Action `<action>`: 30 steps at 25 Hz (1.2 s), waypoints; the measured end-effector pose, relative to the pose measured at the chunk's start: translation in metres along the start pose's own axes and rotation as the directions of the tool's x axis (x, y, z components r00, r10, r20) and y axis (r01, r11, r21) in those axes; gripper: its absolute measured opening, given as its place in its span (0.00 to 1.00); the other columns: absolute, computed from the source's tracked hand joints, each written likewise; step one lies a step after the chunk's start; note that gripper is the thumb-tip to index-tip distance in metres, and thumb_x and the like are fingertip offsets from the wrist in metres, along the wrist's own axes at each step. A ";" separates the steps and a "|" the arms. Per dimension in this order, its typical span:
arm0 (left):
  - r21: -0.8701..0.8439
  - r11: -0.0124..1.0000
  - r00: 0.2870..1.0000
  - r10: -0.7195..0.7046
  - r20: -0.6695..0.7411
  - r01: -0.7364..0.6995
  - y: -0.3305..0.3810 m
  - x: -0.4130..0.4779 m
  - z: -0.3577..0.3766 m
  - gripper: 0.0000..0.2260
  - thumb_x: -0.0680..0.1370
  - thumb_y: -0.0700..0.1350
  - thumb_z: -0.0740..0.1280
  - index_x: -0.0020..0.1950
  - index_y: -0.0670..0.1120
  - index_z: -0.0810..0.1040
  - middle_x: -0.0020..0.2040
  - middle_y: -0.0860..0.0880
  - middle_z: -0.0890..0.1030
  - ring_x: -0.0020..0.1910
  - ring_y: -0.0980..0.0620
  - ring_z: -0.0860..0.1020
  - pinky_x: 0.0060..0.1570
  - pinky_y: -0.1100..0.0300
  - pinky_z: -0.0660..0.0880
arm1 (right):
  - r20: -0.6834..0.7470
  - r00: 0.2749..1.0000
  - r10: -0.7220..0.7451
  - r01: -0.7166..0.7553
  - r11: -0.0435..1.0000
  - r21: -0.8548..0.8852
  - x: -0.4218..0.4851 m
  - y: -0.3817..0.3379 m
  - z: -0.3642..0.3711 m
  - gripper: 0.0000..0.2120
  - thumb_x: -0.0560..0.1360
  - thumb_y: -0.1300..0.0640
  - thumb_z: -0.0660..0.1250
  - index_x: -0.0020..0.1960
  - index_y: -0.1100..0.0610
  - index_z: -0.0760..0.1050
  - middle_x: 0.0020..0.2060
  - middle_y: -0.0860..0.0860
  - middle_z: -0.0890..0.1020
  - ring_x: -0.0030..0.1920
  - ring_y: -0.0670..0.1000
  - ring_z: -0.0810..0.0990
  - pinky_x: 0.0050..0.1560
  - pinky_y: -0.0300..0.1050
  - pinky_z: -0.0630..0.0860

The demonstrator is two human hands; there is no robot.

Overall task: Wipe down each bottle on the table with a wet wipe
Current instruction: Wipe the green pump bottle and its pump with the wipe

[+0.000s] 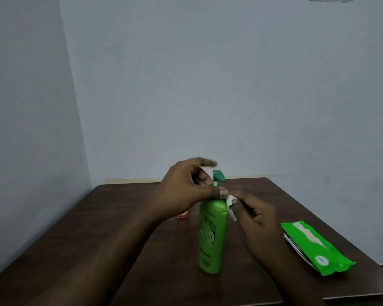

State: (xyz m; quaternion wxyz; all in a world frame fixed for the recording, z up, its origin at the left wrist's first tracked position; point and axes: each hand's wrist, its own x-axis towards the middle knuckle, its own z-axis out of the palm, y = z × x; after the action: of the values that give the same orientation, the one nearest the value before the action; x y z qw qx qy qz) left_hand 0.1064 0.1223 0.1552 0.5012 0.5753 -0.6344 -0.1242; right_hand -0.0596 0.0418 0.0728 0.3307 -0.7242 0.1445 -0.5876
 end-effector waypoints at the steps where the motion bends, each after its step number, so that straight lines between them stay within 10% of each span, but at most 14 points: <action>1: 0.028 1.000 1.000 -0.002 0.000 0.002 0.000 0.001 0.005 0.16 0.65 0.53 0.82 0.50 0.50 0.85 0.37 0.45 0.83 0.37 0.53 0.81 0.42 0.50 0.80 | -0.036 0.999 0.024 -0.022 0.998 0.051 0.000 -0.002 0.001 0.11 0.78 0.67 0.66 0.52 0.54 0.84 0.47 0.48 0.86 0.50 0.46 0.84 0.50 0.41 0.79; 7: -0.119 0.992 0.999 -0.036 0.003 0.037 -0.009 0.003 0.008 0.11 0.72 0.48 0.79 0.42 0.41 0.86 0.40 0.43 0.87 0.41 0.48 0.86 0.45 0.50 0.81 | 0.029 0.961 -0.276 0.277 0.944 -0.179 -0.009 -0.009 0.004 0.10 0.76 0.66 0.63 0.51 0.57 0.82 0.48 0.48 0.82 0.51 0.46 0.81 0.49 0.42 0.77; 13: -0.178 0.984 1.000 -0.010 0.027 0.015 -0.021 -0.003 -0.001 0.09 0.74 0.46 0.77 0.45 0.40 0.86 0.45 0.46 0.88 0.50 0.55 0.86 0.52 0.72 0.76 | 0.048 0.914 -0.402 0.403 0.892 -0.205 -0.009 0.000 0.006 0.10 0.77 0.65 0.62 0.50 0.61 0.82 0.48 0.51 0.82 0.52 0.49 0.81 0.51 0.44 0.76; 17: -0.295 0.954 0.998 -0.042 0.046 0.054 -0.027 -0.011 -0.008 0.10 0.75 0.42 0.76 0.46 0.35 0.82 0.45 0.41 0.87 0.46 0.49 0.85 0.49 0.58 0.80 | 0.003 0.957 -0.291 0.290 0.952 -0.101 -0.005 0.000 0.015 0.09 0.76 0.67 0.63 0.49 0.59 0.82 0.46 0.48 0.83 0.49 0.49 0.82 0.47 0.50 0.78; 24: -0.294 0.956 1.000 -0.012 0.007 0.014 -0.033 -0.023 -0.019 0.13 0.76 0.38 0.74 0.43 0.29 0.75 0.35 0.45 0.83 0.33 0.60 0.81 0.38 0.71 0.74 | 0.037 0.944 -0.327 0.329 0.931 -0.158 -0.006 -0.002 0.025 0.10 0.75 0.69 0.64 0.50 0.61 0.82 0.48 0.50 0.83 0.52 0.50 0.82 0.50 0.50 0.78; 30: -0.366 0.930 0.997 0.011 -0.076 -0.039 -0.033 -0.027 -0.011 0.17 0.74 0.38 0.76 0.45 0.27 0.72 0.36 0.42 0.82 0.36 0.51 0.78 0.38 0.59 0.75 | 0.121 0.849 -0.514 0.509 0.738 -0.442 -0.026 -0.004 0.042 0.10 0.75 0.69 0.64 0.53 0.68 0.81 0.50 0.61 0.81 0.55 0.59 0.78 0.57 0.53 0.74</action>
State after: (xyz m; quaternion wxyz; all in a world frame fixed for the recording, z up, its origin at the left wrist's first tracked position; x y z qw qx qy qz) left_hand 0.1301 0.1400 0.1227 0.6242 0.4673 -0.5886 -0.2134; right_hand -0.0277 0.0739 0.0519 -0.0245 -0.7901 0.0761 -0.6077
